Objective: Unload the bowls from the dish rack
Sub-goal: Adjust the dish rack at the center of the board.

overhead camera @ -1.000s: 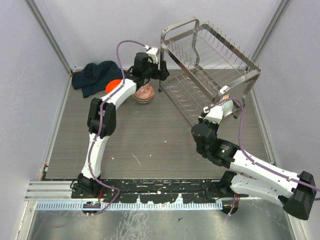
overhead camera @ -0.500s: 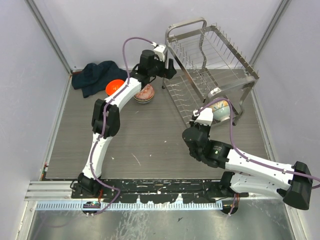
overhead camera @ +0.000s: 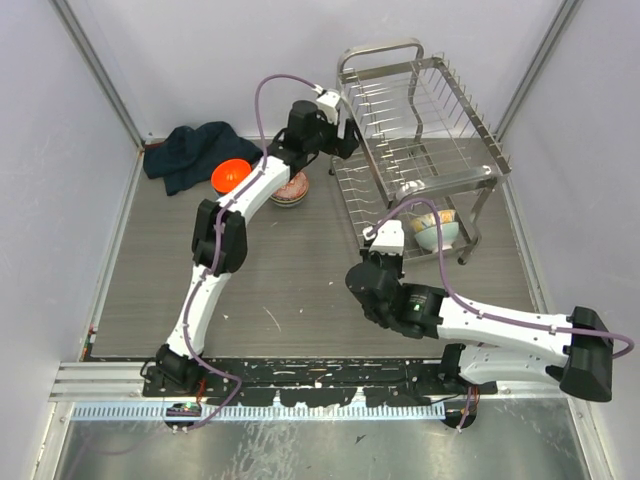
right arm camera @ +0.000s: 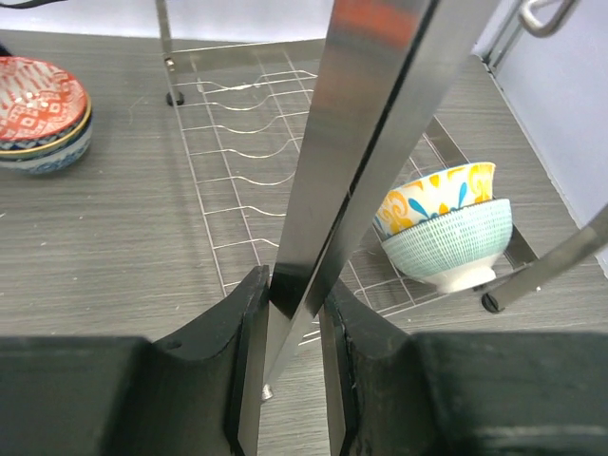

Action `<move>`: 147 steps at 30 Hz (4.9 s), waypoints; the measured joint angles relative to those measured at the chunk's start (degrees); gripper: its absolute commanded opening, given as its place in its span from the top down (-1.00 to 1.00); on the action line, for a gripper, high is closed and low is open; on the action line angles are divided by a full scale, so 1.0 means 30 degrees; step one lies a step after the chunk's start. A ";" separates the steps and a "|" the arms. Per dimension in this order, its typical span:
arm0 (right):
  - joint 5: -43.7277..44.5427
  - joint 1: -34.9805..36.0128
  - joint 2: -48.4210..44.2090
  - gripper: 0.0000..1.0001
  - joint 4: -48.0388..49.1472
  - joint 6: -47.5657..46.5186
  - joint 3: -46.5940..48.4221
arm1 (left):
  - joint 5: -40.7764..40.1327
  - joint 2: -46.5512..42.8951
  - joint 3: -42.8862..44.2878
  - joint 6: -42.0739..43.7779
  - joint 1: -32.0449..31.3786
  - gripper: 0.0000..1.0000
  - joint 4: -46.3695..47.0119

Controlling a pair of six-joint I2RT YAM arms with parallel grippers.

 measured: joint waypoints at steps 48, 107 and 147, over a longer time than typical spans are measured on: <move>-0.0022 0.1588 -0.3840 -0.46 -0.3089 0.0933 0.0393 | -0.5071 -1.7500 -2.2148 -0.2157 -0.2237 -0.97 0.4998; 0.0401 0.1836 -1.1147 -0.48 -0.7446 -0.0124 0.1166 | -1.5373 -1.4178 -2.3773 0.0874 -1.4171 -0.63 1.1642; 0.3140 0.1836 -1.2152 -0.49 -0.7963 0.0299 0.1974 | -1.8455 -1.8972 -2.9376 -0.0015 -1.2750 -0.46 1.2393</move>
